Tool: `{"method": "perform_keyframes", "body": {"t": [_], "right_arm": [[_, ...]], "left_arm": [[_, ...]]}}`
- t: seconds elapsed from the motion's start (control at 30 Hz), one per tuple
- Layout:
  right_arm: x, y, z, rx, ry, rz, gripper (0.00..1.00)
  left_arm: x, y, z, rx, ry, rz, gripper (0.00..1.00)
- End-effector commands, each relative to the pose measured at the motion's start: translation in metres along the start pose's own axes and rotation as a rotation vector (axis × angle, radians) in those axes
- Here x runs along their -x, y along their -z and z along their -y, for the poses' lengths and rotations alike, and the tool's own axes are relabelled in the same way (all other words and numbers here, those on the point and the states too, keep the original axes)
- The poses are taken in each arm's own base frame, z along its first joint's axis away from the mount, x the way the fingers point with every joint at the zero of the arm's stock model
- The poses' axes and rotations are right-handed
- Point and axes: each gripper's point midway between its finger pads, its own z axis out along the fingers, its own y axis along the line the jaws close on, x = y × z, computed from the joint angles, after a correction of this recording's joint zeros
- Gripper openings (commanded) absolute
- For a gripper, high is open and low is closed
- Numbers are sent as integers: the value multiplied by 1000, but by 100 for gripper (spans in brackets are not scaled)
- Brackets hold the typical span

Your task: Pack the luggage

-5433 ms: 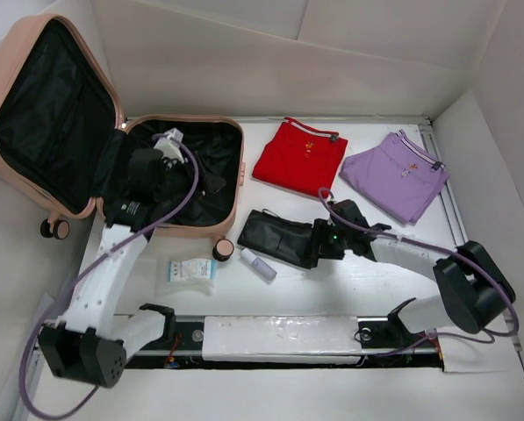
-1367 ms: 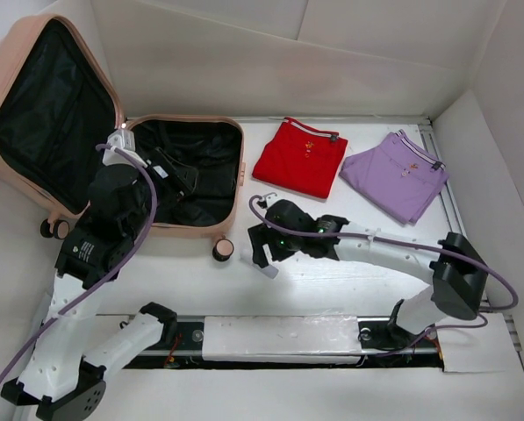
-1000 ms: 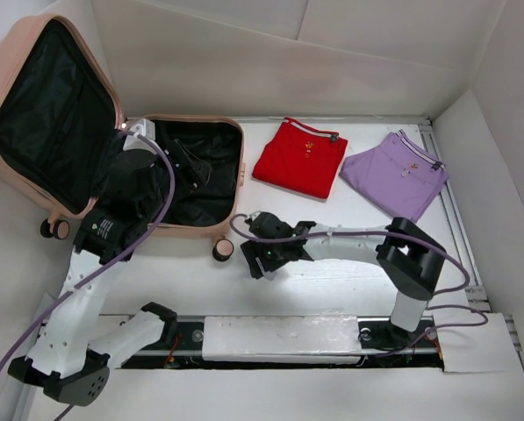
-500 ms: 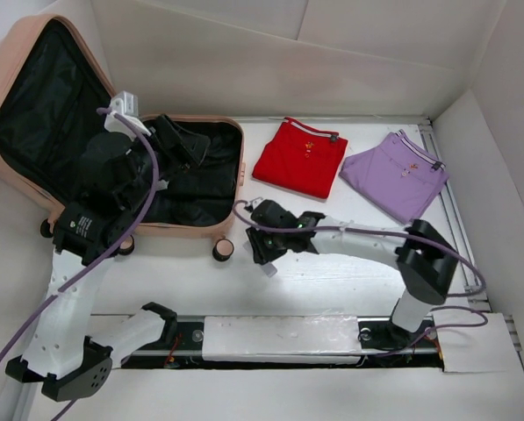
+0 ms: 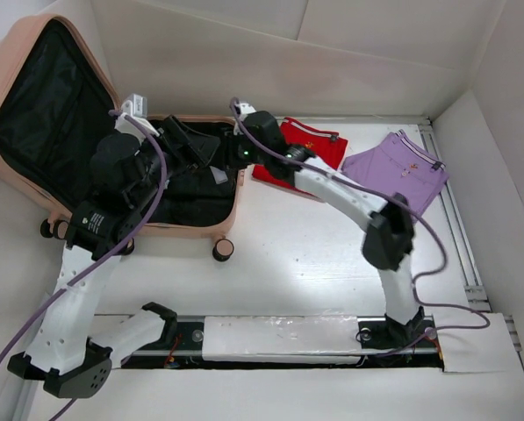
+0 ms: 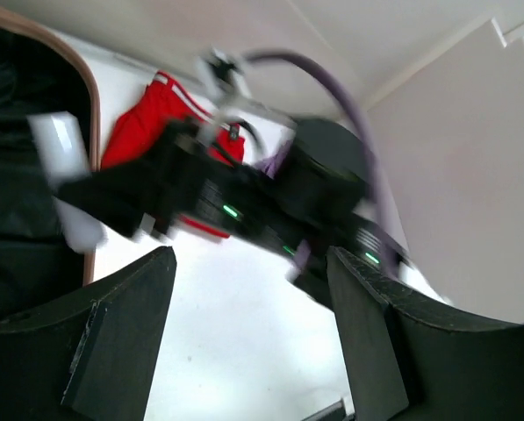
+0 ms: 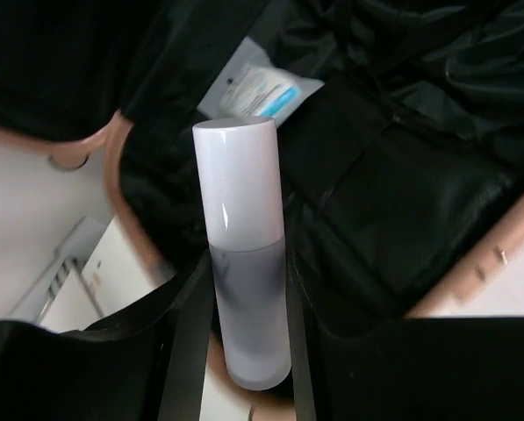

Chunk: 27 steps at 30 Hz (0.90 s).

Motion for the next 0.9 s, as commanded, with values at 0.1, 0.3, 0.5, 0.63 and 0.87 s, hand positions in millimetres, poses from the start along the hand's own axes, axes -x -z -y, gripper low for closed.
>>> {"method": "perform_keyframes", "body": {"t": [0.1, 0.3, 0.5, 0.63, 0.87], "right_arm": [[24, -82, 1, 115, -159, 62, 12], [36, -100, 9, 141, -235, 100, 63], [79, -30, 13, 95, -186, 168, 69], [99, 45, 31, 5, -130, 232, 65], [49, 191, 117, -382, -79, 198, 41]], "left_arm": [[-9, 9, -1, -27, 26, -8, 66], [-15, 9, -12, 10, 26, -17, 70], [-40, 2, -25, 18, 49, -75, 61], [-35, -17, -43, 101, 21, -35, 22], [-2, -90, -10, 200, -130, -113, 10]]}}
